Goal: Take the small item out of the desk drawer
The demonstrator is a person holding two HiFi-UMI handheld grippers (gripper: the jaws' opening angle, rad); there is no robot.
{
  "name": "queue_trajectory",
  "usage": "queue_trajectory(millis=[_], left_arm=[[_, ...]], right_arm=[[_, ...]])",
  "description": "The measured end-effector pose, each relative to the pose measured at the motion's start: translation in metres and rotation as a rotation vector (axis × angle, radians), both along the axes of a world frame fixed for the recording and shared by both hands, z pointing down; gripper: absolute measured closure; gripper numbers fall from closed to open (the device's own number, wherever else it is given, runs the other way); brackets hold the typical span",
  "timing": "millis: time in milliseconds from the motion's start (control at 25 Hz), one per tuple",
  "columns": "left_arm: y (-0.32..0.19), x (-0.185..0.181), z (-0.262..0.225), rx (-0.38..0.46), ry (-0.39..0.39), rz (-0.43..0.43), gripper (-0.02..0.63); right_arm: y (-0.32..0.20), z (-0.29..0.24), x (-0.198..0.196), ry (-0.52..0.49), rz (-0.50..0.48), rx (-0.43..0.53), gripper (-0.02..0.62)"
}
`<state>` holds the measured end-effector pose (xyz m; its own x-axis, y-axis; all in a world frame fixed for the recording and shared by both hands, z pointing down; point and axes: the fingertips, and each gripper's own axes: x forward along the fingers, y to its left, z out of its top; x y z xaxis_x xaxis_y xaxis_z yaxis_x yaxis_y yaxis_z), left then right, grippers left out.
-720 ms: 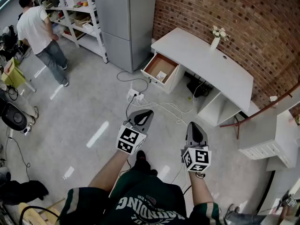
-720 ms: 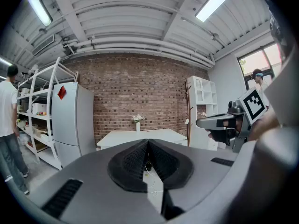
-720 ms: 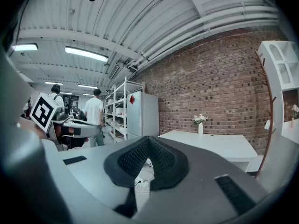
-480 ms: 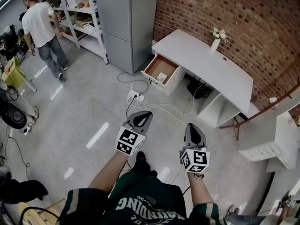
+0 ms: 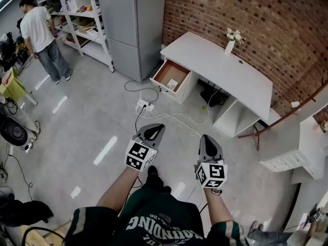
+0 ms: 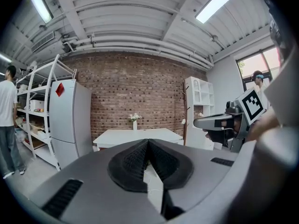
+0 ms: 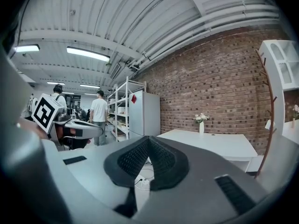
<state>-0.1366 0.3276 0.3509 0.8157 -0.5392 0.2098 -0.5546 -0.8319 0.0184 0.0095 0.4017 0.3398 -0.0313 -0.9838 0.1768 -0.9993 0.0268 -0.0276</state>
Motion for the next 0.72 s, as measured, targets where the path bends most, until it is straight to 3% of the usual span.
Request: queue_trajectory(millis=[720], left_arm=[[0.010,0.005,0.004,-0.003,-0.011,-0.021,0.591]], right_arm=[[0.019,0.007,-0.002,-0.025,-0.018,-0.008,0.571]])
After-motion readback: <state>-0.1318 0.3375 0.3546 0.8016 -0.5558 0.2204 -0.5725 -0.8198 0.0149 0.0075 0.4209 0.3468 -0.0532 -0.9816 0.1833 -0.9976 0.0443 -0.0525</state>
